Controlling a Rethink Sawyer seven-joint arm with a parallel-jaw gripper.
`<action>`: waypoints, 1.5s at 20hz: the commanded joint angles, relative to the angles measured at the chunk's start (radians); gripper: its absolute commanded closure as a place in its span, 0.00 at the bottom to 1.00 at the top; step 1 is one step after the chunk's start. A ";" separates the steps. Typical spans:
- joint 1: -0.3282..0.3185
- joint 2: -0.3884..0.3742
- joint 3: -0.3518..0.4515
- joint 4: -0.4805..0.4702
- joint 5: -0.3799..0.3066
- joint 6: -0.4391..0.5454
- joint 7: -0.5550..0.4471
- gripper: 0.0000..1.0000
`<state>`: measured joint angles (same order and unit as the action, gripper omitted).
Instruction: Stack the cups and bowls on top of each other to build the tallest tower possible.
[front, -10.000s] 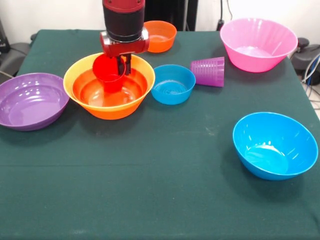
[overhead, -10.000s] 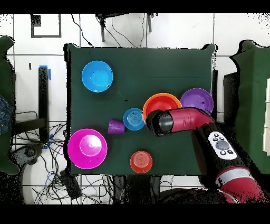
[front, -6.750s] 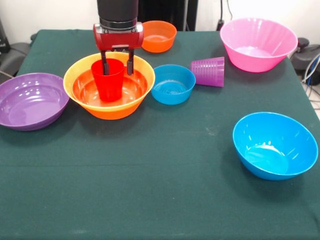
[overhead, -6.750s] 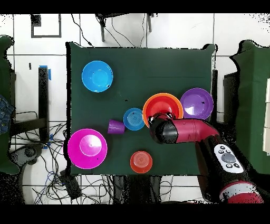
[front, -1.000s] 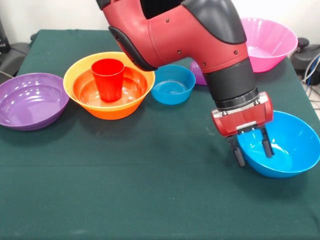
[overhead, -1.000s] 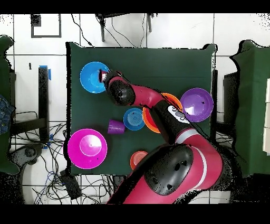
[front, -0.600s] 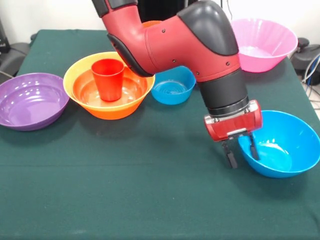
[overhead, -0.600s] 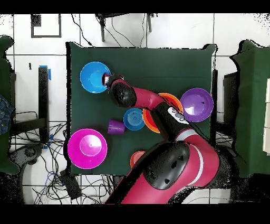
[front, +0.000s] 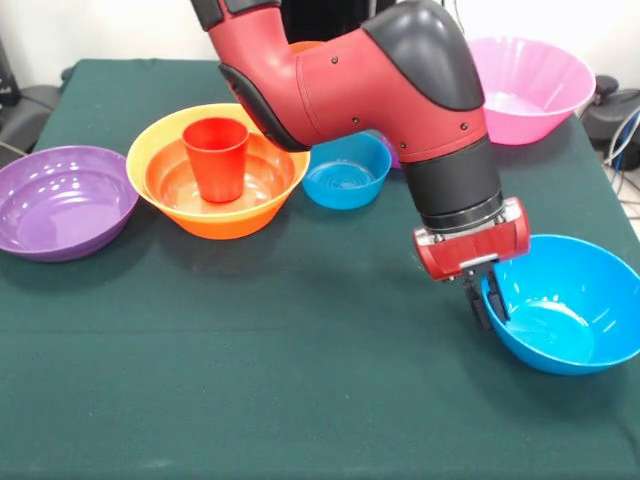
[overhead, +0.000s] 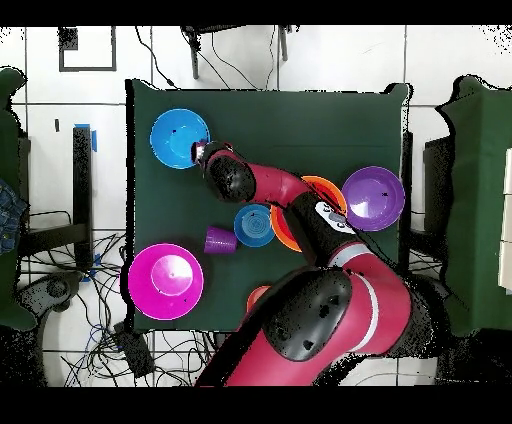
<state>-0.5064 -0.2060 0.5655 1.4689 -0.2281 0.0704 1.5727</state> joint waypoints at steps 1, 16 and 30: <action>0.013 0.034 -0.077 -0.036 0.010 0.186 0.054 1.00; -0.430 -0.223 0.236 0.332 -0.036 0.576 -0.252 1.00; -0.604 -0.244 0.431 0.280 -0.078 0.911 -0.359 1.00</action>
<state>-1.1593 -0.4634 0.8678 1.7461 -0.2306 0.8581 1.5713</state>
